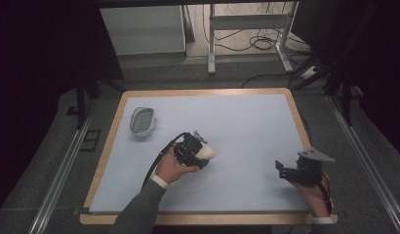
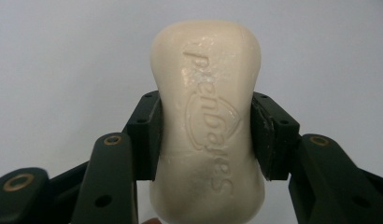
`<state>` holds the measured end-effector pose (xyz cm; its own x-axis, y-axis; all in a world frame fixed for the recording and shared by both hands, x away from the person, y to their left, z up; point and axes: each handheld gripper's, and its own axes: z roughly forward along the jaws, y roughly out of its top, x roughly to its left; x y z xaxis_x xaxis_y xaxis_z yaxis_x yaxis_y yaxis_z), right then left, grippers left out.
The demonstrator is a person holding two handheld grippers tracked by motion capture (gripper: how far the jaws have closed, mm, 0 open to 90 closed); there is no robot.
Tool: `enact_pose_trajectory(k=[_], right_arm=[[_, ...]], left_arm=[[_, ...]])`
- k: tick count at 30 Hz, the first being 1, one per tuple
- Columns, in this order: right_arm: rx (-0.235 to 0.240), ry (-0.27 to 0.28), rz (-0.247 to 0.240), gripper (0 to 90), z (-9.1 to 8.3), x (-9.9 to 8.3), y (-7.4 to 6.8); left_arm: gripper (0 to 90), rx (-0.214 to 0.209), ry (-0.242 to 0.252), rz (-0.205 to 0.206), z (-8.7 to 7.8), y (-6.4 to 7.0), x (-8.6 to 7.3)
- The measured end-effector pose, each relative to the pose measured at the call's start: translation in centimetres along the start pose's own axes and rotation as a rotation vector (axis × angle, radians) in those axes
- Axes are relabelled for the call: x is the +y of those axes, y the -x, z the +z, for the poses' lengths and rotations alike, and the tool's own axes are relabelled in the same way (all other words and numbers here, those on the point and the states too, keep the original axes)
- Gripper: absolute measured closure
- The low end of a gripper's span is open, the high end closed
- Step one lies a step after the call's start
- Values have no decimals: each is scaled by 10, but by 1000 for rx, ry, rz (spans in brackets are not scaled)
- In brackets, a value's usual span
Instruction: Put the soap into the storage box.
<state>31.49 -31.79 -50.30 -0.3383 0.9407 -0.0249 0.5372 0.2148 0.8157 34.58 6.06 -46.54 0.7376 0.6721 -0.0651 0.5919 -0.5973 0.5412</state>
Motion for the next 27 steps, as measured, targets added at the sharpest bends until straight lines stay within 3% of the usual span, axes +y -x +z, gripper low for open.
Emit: enact_pose_trajectory(k=[10,27], right_arm=[[-2,-4,0,47,1,-1,0],[9,-4,-5,47,2,-1,0]], left_arm=[[496,30,4,-14,-12,-14,-6],[496,39,28,-50,-28,-35,-9]])
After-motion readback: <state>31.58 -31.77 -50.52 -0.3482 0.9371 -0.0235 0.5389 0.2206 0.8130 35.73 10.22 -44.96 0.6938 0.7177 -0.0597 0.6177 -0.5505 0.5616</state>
